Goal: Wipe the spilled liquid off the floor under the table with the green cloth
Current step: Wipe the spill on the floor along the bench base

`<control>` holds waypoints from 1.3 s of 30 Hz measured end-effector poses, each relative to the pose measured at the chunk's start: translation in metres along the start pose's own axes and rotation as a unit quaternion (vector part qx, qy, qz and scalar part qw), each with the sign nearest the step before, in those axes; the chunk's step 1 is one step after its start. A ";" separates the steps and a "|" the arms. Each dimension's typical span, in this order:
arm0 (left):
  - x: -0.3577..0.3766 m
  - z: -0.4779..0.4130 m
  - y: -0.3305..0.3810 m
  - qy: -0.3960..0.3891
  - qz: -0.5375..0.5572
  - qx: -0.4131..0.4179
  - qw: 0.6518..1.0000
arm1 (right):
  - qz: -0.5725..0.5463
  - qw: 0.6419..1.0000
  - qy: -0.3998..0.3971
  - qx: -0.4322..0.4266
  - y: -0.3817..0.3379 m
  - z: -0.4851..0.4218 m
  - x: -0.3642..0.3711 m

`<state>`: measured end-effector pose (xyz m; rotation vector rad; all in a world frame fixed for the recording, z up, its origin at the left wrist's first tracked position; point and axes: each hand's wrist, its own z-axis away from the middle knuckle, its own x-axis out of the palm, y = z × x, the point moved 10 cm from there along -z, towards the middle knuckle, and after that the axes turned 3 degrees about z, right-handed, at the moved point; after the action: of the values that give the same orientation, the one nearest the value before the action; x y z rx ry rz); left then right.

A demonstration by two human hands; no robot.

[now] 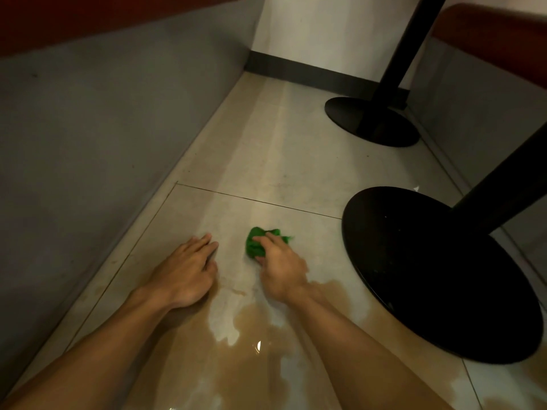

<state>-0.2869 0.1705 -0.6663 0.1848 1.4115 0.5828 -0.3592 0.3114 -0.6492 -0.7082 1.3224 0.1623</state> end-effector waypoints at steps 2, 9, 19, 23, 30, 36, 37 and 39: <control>0.000 0.001 -0.001 0.001 0.009 -0.004 1.000 | -0.007 0.999 -0.027 -0.043 -0.008 0.005 0.007; -0.001 0.000 -0.001 -0.001 0.018 0.004 1.000 | 0.005 0.999 -0.021 0.032 0.058 0.011 -0.027; 0.004 0.000 -0.004 -0.016 0.023 -0.001 1.000 | 0.069 0.969 0.075 0.224 0.093 0.030 -0.048; 0.005 -0.002 -0.005 -0.017 0.020 -0.002 1.000 | 0.042 0.968 0.092 0.228 0.060 0.035 -0.029; 0.007 -0.002 -0.009 -0.029 0.021 0.002 0.999 | 0.031 0.994 0.038 0.094 -0.017 0.027 0.002; 0.007 0.000 -0.010 -0.028 0.040 0.005 0.999 | 0.040 0.995 -0.055 -0.067 -0.030 0.057 0.018; 0.007 0.000 -0.010 -0.030 0.043 0.005 0.999 | 0.044 0.994 -0.066 -0.070 -0.022 0.058 0.017; 0.007 0.000 -0.009 -0.035 0.043 0.005 0.998 | 0.051 0.994 -0.070 -0.060 -0.005 0.058 0.010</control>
<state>-0.2839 0.1659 -0.6764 0.2723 1.3439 0.6344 -0.3061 0.3366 -0.6521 -0.7186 1.2209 0.3699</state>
